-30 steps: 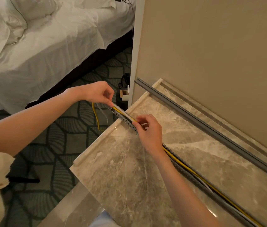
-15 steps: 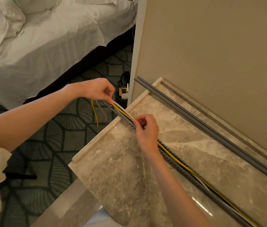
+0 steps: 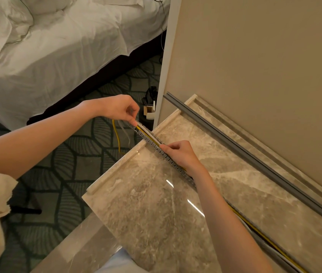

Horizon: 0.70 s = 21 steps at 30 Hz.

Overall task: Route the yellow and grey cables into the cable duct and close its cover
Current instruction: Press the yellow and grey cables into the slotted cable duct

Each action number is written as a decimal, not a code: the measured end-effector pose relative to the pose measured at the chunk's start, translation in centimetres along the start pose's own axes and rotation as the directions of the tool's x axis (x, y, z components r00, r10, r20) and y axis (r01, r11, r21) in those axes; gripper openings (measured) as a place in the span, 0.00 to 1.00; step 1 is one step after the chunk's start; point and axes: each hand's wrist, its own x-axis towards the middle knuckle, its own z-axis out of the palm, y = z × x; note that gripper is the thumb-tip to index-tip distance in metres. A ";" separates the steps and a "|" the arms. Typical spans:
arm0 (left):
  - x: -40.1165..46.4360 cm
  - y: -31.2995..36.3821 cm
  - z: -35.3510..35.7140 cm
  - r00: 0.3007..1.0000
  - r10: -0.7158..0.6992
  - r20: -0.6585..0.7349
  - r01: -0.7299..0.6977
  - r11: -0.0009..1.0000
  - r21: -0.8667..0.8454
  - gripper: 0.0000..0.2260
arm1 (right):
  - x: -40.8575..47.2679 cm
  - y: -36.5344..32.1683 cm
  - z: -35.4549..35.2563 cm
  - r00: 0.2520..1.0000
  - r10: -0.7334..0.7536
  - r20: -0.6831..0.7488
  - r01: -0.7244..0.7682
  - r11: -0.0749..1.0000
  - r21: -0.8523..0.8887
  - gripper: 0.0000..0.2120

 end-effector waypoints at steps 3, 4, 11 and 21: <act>-0.2 0.0 0.1 1.000 -0.004 -0.011 0.005 1.000 0.003 0.06 | -0.4 0.8 0.5 0.994 -0.105 -0.027 0.101 0.989 -0.104 0.12; -0.3 0.0 0.2 1.000 -0.018 -0.025 0.018 1.000 0.002 0.07 | -0.6 1.2 0.7 0.988 -0.143 -0.057 0.130 0.974 -0.184 0.12; -0.4 -0.7 0.8 0.979 -0.158 -0.132 0.137 0.978 -0.156 0.15 | -0.9 1.6 1.0 0.970 -0.192 -0.150 0.144 0.948 -0.284 0.14; -1.1 -3.0 1.1 0.988 -0.152 0.029 0.150 0.899 -0.412 0.11 | -1.0 2.4 1.4 0.944 -0.271 -0.187 0.195 0.917 -0.348 0.16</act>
